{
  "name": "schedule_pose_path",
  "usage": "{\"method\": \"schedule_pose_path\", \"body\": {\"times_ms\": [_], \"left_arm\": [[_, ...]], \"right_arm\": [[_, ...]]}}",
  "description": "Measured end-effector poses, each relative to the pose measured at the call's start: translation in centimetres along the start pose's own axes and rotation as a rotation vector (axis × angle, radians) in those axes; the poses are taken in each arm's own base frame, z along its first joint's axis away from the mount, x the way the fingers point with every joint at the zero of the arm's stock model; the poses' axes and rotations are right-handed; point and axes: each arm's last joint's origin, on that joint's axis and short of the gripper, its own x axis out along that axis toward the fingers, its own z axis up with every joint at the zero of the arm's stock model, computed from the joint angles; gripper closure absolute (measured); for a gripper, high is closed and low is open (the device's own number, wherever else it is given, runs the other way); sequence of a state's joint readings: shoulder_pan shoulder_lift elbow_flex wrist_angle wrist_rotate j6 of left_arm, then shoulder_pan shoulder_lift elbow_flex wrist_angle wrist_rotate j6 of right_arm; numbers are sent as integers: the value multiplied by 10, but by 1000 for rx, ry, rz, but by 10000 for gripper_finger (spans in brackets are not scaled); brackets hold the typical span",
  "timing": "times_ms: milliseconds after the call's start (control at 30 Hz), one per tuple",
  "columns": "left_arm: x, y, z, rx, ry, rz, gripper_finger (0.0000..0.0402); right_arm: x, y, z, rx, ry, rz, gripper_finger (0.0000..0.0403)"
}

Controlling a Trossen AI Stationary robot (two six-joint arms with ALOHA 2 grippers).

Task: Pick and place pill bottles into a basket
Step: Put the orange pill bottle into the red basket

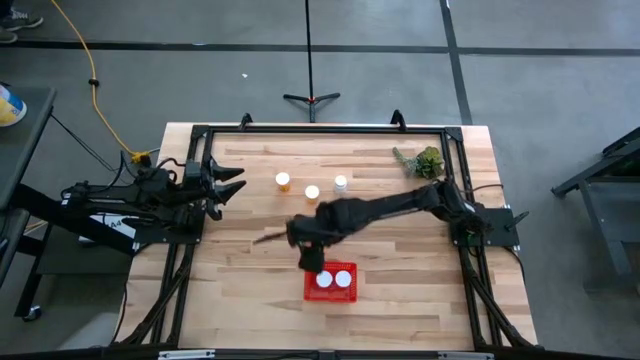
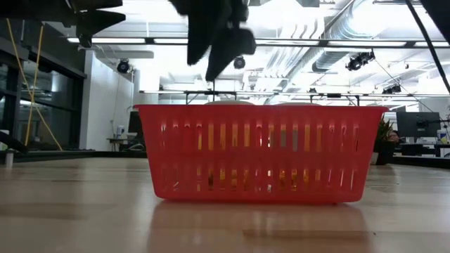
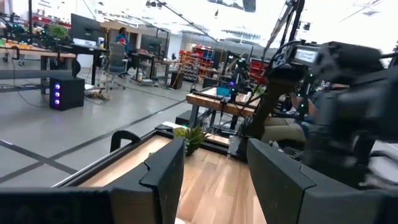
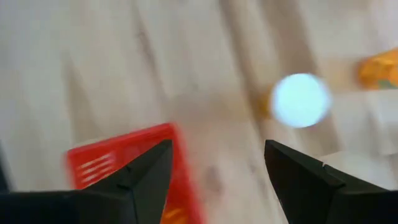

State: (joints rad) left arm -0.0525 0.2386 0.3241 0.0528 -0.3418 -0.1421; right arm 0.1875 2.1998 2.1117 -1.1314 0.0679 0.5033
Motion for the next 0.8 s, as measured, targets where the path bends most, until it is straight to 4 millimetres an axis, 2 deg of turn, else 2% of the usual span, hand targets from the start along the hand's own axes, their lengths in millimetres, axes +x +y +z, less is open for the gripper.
{"method": "schedule_pose_path", "body": {"times_ms": [233,433,667,800], "left_arm": [[0,0,0,1,2,-1,190],[0,-1,0,4,6,-26,190],[0,-1,0,3,8,-40,190],[0,-2,0,3,10,-57,190]], "right_arm": [[10,-42,16,38,26,-16,157],[11,-68,30,98,13,44,157],[13,-78,35,125,12,76,153],[25,-76,37,154,24,110,121]]}}
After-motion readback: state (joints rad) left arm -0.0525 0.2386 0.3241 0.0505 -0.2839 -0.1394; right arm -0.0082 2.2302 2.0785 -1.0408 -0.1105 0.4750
